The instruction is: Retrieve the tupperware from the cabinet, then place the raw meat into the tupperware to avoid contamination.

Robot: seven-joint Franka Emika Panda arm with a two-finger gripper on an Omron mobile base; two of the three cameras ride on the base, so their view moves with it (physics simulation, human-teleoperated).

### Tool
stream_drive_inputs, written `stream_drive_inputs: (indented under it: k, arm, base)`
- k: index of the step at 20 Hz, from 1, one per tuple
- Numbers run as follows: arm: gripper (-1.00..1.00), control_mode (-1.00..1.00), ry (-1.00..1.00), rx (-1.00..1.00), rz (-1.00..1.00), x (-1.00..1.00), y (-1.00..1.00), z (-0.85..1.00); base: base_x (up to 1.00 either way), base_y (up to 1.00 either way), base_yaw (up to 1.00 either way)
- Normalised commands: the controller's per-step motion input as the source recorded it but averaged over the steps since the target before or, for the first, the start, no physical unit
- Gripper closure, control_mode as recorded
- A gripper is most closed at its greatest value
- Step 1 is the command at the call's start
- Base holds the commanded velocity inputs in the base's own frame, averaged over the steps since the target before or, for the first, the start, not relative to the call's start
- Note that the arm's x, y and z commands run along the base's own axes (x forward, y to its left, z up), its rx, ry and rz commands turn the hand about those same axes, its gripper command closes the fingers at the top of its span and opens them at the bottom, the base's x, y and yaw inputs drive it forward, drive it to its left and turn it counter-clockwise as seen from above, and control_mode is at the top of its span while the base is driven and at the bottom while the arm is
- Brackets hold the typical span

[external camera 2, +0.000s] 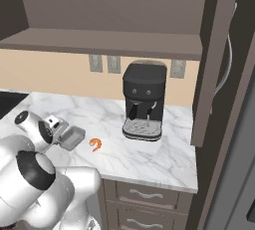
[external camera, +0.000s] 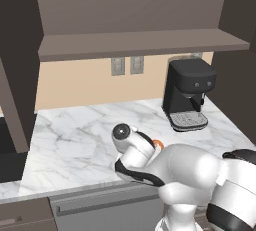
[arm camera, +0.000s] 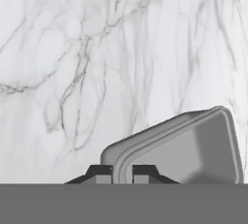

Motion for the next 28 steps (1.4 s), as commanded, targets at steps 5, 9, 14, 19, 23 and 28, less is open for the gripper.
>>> stream_drive_inputs:
  k: [5,9,14,19,23,28]
  arm:
    - [1.0,-1.0,0.02,0.0,-0.01,0.22,0.07,-0.18]
    - [1.0,-1.0,0.03,0.0,-0.01,0.2,0.05,-0.21]
    - [1.0,-1.0,0.03,0.0,-0.02,0.15,0.01,-0.23]
    - [1.0,-1.0,0.0,0.01,-0.02,0.06,0.01,-0.15]
    - [1.0,-1.0,0.0,0.02,-0.02,0.0,0.0,-0.11]
    - [-1.0,-1.0,0.0,0.02,-0.03,0.0,0.0,-0.11]
  base:
    - [0.0,0.0,0.0]
    - [0.0,0.0,0.0]
    - [0.0,0.0,0.0]
    - [0.0,0.0,0.0]
    - [0.0,0.0,0.0]
    - [0.0,0.0,0.0]
